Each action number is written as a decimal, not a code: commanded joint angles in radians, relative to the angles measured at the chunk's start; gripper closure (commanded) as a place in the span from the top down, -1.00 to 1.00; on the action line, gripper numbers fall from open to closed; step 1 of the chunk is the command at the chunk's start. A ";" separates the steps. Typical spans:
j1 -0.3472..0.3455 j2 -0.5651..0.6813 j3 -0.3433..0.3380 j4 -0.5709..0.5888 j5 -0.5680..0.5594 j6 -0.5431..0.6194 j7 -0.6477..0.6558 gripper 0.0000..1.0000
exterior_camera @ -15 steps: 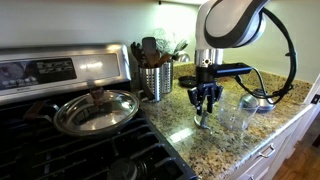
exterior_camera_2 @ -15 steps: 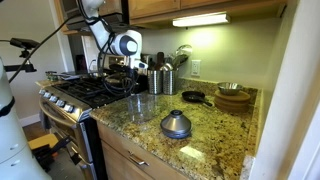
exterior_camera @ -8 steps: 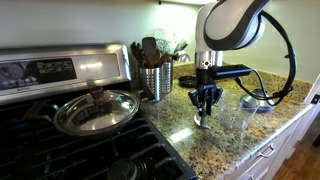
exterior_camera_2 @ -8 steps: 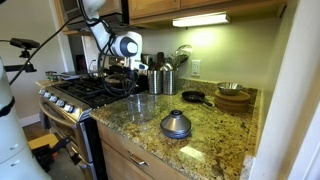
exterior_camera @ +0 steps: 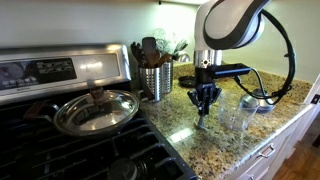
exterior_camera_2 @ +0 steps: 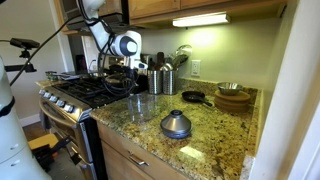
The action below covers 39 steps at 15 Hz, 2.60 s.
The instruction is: Put the blades in the bowl
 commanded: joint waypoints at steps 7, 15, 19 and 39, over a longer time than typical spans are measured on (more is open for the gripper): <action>0.023 -0.034 -0.008 -0.021 -0.005 0.011 0.022 -0.85; 0.014 -0.221 0.009 -0.087 0.013 -0.034 0.015 -0.85; 0.002 -0.340 0.009 -0.124 0.003 -0.084 0.025 -0.85; -0.165 -0.396 -0.070 -0.192 -0.074 -0.136 0.155 -0.85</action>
